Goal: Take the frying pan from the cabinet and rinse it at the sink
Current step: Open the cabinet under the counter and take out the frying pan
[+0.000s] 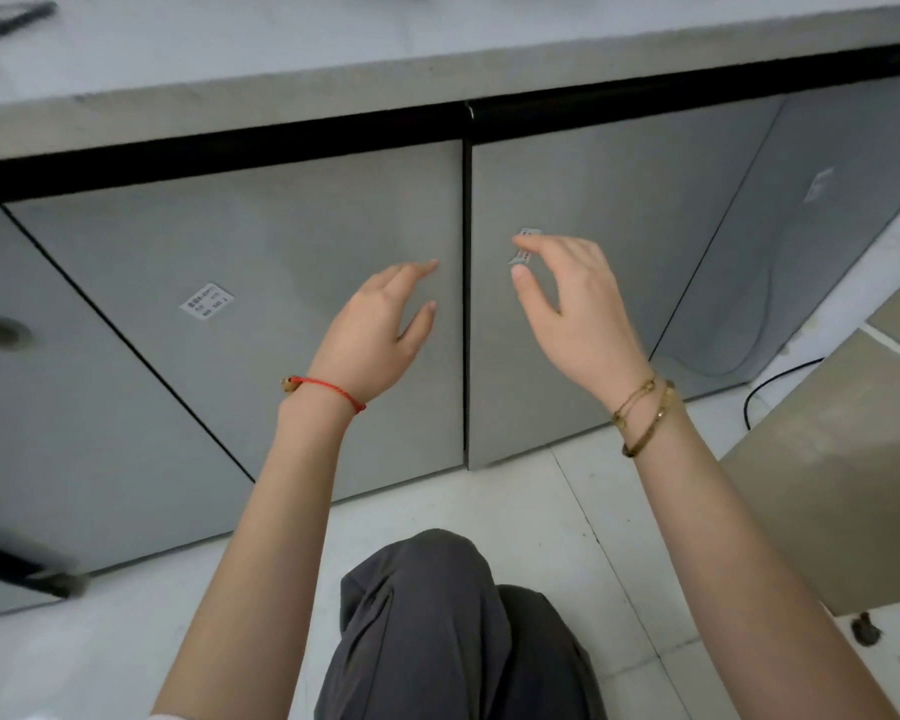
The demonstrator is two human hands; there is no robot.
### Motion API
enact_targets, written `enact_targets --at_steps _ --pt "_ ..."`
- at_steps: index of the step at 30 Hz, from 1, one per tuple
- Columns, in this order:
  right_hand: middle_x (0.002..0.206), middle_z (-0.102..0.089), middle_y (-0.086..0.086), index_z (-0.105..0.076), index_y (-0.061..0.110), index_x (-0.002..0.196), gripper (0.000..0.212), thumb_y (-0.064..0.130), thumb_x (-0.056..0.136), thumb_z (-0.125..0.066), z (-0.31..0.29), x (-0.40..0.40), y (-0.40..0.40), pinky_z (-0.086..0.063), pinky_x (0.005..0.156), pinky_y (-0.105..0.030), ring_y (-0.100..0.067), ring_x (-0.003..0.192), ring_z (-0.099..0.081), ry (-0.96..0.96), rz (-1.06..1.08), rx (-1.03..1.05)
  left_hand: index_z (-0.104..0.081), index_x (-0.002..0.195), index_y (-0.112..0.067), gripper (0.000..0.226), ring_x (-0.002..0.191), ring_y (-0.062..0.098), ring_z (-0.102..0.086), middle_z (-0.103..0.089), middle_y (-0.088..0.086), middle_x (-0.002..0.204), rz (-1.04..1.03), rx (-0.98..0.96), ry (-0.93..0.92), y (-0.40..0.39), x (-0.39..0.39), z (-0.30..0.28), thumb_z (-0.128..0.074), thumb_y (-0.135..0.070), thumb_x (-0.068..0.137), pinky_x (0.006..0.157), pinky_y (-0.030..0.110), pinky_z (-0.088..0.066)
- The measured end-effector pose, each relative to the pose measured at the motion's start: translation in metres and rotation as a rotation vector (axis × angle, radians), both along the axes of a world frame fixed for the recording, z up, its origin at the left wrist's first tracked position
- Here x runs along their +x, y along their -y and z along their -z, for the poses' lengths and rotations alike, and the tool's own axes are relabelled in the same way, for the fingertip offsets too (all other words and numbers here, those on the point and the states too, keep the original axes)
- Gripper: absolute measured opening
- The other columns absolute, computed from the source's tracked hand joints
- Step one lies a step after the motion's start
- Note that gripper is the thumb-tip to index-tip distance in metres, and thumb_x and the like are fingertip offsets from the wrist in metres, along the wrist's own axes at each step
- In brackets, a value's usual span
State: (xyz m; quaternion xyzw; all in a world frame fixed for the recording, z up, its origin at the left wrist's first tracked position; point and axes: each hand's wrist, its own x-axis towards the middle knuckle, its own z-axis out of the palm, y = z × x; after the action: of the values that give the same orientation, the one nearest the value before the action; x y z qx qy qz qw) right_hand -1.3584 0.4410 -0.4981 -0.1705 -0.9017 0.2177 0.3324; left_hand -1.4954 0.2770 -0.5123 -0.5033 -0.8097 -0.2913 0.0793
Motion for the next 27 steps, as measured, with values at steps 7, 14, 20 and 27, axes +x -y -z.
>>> enact_targets --at_steps 7,14,20,27 --pt "0.120 -0.065 -0.005 -0.062 0.008 0.122 0.032 0.024 0.098 -0.048 -0.026 -0.030 -0.022 -0.037 0.104 -0.030 -0.021 0.113 -0.056 -0.177 0.003 -0.037 -0.043 0.141 -0.012 0.045 0.130 0.024 -0.047 -0.053 0.007 0.138 -0.026 0.015 -0.006 -0.027 -0.007 0.009 -0.049 -0.024 0.098 0.108 0.033 -0.037" --pt "0.086 -0.066 0.004 -0.071 0.009 0.099 0.024 0.023 0.095 -0.051 -0.072 -0.078 -0.036 -0.040 0.068 -0.007 -0.007 0.081 -0.057 -0.215 -0.005 -0.303 -0.040 0.143 -0.013 0.049 0.129 0.026 -0.046 -0.050 0.009 0.137 -0.024 -0.004 0.029 -0.054 -0.021 0.013 -0.050 -0.024 0.096 0.107 0.037 -0.039" --pt "0.068 -0.057 -0.008 -0.063 -0.014 0.078 0.041 0.023 0.092 -0.052 -0.067 -0.110 -0.040 -0.052 0.069 -0.039 -0.019 0.065 -0.051 -0.244 -0.013 -0.649 -0.031 0.147 -0.013 0.056 0.133 0.024 -0.042 -0.043 0.007 0.143 -0.018 -0.002 0.092 -0.065 -0.029 0.023 -0.050 -0.026 0.096 0.108 0.037 -0.039" --pt "0.075 -0.066 -0.002 -0.069 0.008 0.084 0.020 0.014 0.096 -0.054 -0.072 -0.112 -0.041 -0.052 0.063 -0.020 -0.011 0.069 -0.062 -0.338 -0.173 -0.983 -0.025 0.150 -0.016 0.060 0.134 0.022 -0.041 -0.042 0.004 0.144 -0.011 -0.025 0.149 -0.073 -0.030 0.029 -0.050 -0.027 0.096 0.106 0.035 -0.039"
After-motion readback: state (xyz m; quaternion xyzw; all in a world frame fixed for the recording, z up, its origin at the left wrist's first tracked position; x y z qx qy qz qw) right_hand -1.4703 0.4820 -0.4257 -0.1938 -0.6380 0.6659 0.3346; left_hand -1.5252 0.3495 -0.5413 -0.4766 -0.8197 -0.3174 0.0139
